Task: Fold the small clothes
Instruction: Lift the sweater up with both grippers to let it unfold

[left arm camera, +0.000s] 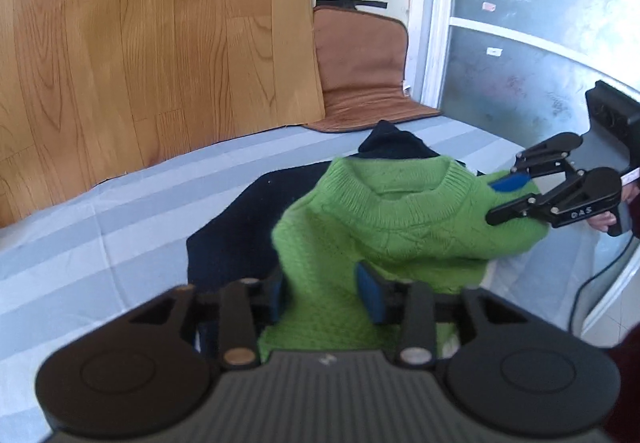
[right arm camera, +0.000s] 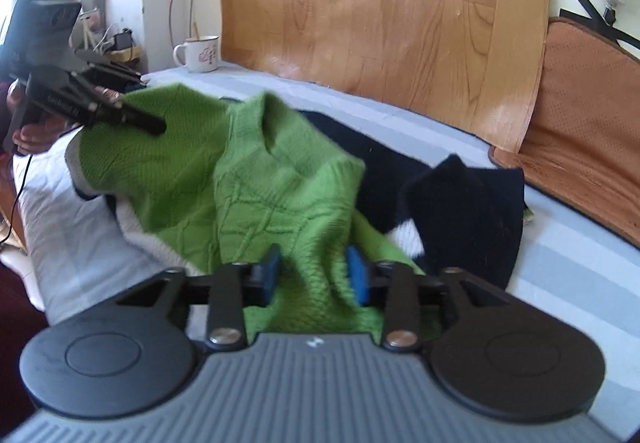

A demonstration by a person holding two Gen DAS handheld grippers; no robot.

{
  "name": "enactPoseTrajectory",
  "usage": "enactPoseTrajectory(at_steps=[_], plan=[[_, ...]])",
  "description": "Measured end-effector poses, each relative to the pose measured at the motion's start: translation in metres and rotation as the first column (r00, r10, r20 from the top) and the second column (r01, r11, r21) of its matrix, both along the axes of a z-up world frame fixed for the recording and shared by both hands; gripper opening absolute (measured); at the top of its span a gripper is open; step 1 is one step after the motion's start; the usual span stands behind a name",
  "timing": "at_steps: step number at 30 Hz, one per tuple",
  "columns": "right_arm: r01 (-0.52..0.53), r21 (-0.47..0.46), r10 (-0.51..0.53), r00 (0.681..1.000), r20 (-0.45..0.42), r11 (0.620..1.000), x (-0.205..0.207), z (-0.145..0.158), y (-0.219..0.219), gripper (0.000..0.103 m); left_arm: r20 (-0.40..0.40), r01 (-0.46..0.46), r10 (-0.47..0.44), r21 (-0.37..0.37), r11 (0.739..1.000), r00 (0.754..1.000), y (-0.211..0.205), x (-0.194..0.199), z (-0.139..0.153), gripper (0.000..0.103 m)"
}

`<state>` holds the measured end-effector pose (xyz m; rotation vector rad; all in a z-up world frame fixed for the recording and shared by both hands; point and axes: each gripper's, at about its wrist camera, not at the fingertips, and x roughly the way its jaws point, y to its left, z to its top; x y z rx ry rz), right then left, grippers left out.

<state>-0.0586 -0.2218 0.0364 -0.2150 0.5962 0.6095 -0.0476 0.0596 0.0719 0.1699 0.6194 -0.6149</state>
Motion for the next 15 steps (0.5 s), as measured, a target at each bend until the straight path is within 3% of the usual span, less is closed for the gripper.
enactPoseTrajectory(at_steps=[1, 3, 4, 6, 8, 9, 11, 12, 13, 14, 15], plan=[[0.003, 0.0, -0.003, 1.0, 0.007, 1.0, 0.003, 0.002, 0.001, 0.052, 0.001, -0.013, 0.013, -0.003, 1.0, 1.0, 0.0, 0.003, 0.0, 0.065], [0.005, 0.006, -0.005, 1.0, 0.008, 1.0, 0.006, 0.0, 0.004, 0.056, 0.008, -0.016, 0.016, -0.032, 0.999, 1.0, 0.001, 0.008, 0.005, 0.073], [0.002, 0.007, -0.002, 1.0, 0.006, 1.0, 0.01, 0.001, 0.004, 0.056, 0.005, -0.008, 0.009, -0.05, 0.999, 1.0, 0.001, 0.011, 0.007, 0.082], [-0.007, 0.016, 0.007, 1.0, 0.001, 1.0, 0.015, -0.001, 0.006, 0.058, -0.011, 0.0, -0.001, -0.08, 0.997, 1.0, 0.0, 0.017, 0.01, 0.087], [0.006, 0.038, -0.005, 1.0, -0.007, 0.999, 0.018, -0.002, 0.014, 0.059, -0.037, -0.002, -0.001, -0.093, 0.996, 0.999, -0.004, 0.025, 0.006, 0.087], [0.005, 0.05, -0.004, 1.0, -0.019, 0.999, 0.025, -0.003, 0.013, 0.062, -0.052, -0.006, 0.001, -0.093, 0.996, 0.999, -0.005, 0.03, 0.003, 0.082], [0.009, 0.055, -0.006, 0.998, -0.058, 0.998, 0.039, -0.008, 0.01, 0.062, -0.086, -0.004, -0.003, -0.081, 0.997, 0.996, -0.01, 0.035, -0.005, 0.059], [0.013, 0.063, -0.007, 0.996, -0.089, 0.998, 0.045, -0.012, 0.008, 0.058, -0.102, -0.002, -0.005, -0.069, 0.998, 0.995, -0.013, 0.036, -0.009, 0.037], [0.011, 0.074, -0.002, 0.993, -0.117, 0.997, 0.047, -0.015, 0.008, 0.05, -0.108, -0.002, -0.004, -0.051, 0.999, 0.994, -0.015, 0.035, -0.014, 0.017], [0.001, 0.076, 0.009, 0.992, -0.126, 0.997, 0.046, -0.016, 0.008, 0.029, -0.105, 0.0, -0.003, -0.034, 0.999, 0.994, -0.017, 0.032, -0.016, 0.01], [-0.001, 0.067, 0.008, 0.994, -0.107, 0.998, 0.041, -0.014, 0.008, 0.021, -0.09, -0.003, 0.001, -0.024, 1.0, 0.996, -0.017, 0.027, -0.016, 0.01]])
